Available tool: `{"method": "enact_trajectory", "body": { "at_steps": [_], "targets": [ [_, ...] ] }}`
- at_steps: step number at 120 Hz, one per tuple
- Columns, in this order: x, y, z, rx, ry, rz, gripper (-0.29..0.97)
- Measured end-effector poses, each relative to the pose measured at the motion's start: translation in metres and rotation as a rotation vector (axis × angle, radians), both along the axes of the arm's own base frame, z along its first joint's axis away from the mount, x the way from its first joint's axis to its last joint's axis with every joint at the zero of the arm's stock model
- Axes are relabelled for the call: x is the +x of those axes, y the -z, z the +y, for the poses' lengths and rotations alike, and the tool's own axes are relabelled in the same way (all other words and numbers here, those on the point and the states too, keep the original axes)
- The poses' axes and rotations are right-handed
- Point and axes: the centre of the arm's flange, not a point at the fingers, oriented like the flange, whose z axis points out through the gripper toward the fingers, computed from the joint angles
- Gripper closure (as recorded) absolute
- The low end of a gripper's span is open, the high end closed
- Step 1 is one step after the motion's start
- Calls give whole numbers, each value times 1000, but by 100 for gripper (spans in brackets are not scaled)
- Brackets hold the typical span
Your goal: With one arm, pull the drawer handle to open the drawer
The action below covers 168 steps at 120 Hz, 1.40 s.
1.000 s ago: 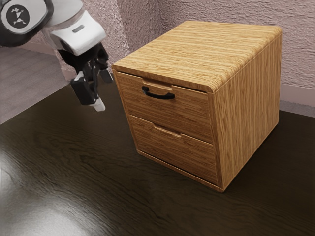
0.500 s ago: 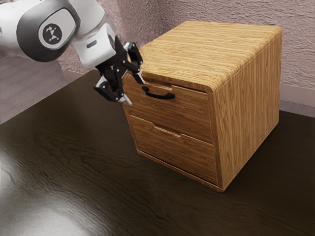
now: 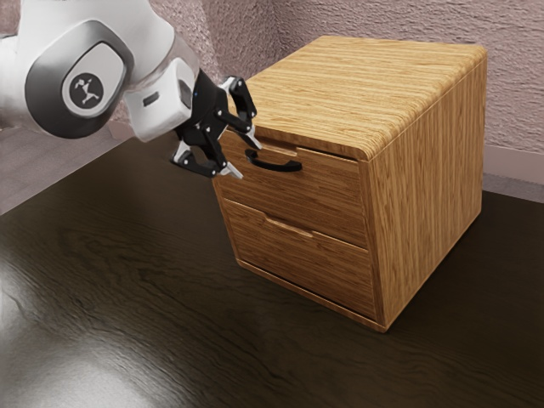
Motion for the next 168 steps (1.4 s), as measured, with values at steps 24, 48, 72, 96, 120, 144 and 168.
{"method": "enact_trajectory", "body": {
  "at_steps": [24,48,72,96,120,144,168],
  "targets": [
    [19,18,-1,-20,23,-11,49],
    [32,32,0,-30,33,-5,49],
    [30,37,1,-32,43,-3,67],
    [3,35,0,-27,50,-4,74],
    [-34,32,1,-17,57,-13,79],
    [-66,39,3,-15,62,-9,78],
    [-92,36,18,-20,60,-12,76]
  ]
}}
